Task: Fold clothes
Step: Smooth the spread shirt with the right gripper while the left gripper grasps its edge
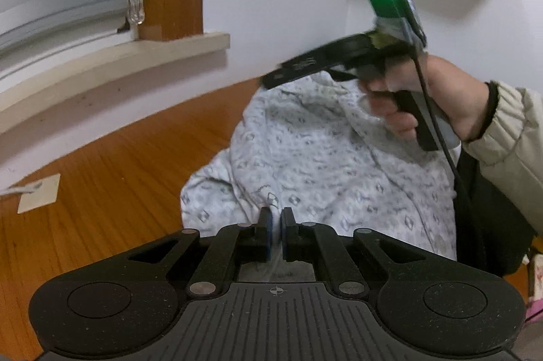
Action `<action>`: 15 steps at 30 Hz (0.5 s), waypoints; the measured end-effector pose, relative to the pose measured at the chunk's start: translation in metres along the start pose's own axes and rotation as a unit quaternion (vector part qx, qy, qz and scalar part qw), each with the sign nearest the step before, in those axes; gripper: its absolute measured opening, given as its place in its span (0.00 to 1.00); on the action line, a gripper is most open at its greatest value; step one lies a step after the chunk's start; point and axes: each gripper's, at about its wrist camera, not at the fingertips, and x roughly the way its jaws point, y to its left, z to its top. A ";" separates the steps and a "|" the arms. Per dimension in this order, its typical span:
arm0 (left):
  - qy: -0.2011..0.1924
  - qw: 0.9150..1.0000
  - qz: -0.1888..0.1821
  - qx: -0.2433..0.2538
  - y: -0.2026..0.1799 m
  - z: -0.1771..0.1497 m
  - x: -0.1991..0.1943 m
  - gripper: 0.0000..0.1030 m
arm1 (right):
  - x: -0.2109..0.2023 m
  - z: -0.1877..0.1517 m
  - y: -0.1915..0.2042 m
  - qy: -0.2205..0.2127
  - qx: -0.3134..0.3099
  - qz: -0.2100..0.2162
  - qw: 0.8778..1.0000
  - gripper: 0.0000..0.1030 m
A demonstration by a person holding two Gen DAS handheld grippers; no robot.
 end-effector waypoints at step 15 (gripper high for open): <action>-0.018 0.999 0.017 -0.036 0.047 0.022 -0.024 0.14 | 0.016 -0.035 0.027 0.068 -0.058 0.049 0.995 0.47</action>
